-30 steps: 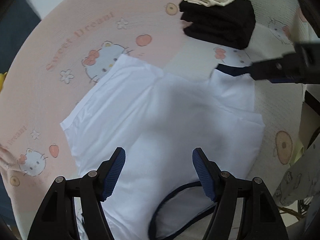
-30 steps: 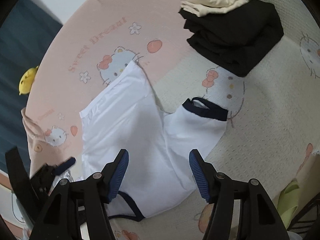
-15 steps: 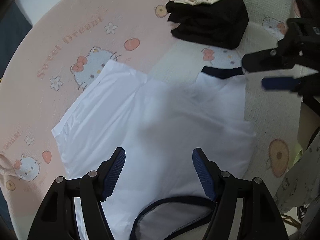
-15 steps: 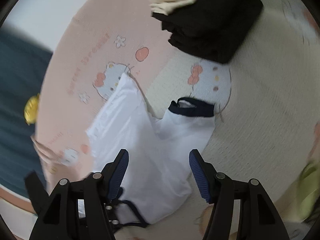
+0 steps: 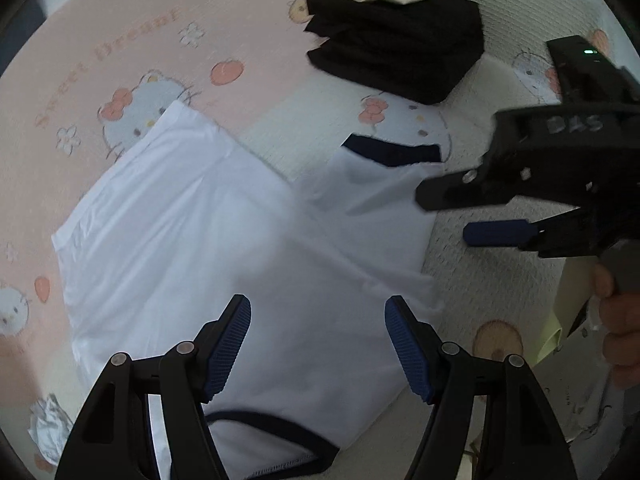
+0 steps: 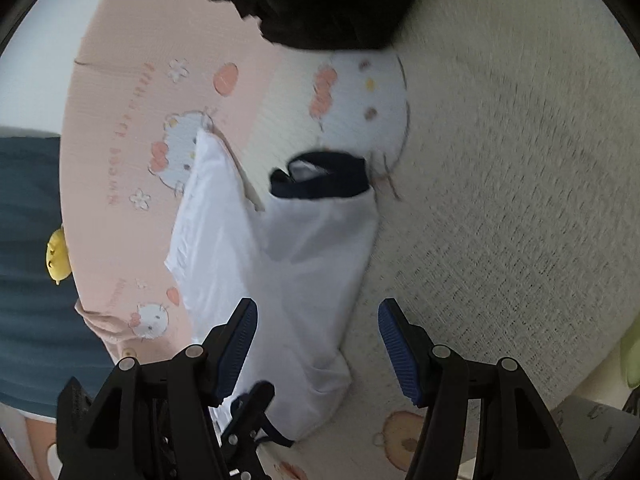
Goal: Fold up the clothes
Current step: 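Grasp the navy-trimmed sleeve cuff with the right gripper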
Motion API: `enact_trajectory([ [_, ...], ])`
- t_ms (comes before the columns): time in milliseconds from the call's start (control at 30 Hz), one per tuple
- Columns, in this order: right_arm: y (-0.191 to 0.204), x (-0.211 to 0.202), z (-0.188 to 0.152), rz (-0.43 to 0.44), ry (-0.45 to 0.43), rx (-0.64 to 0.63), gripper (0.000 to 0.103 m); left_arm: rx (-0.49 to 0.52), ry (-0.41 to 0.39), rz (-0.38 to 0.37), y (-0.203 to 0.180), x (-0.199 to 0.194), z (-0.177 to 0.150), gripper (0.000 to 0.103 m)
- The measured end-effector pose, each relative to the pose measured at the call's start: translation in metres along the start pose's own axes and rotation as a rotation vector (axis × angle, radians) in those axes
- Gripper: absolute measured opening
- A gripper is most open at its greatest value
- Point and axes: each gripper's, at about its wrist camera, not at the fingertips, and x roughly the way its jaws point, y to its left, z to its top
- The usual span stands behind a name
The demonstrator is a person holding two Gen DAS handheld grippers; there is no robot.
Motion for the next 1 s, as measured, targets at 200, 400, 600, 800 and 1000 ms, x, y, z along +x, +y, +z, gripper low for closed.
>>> enact_trajectory([
  [200,-0.005,0.01,0.017,0.044,-0.016,0.002,0.062,0.037,0.028,-0.068,-0.013,0.01,0.01,0.068],
  [400,-0.011,0.02,0.034,0.103,0.026,0.049,0.062,0.072,0.056,-0.149,-0.015,0.014,0.027,0.068],
  [600,-0.017,0.027,0.051,0.158,0.05,0.094,0.062,0.042,0.087,-0.23,-0.019,0.027,0.045,0.068],
  [800,-0.012,0.029,0.05,0.152,0.005,0.049,0.059,0.071,0.096,-0.191,-0.034,0.04,0.049,0.068],
  [1000,0.011,0.033,0.041,-0.156,-0.016,-0.158,0.0,0.03,0.083,-0.205,-0.038,0.045,0.045,0.068],
])
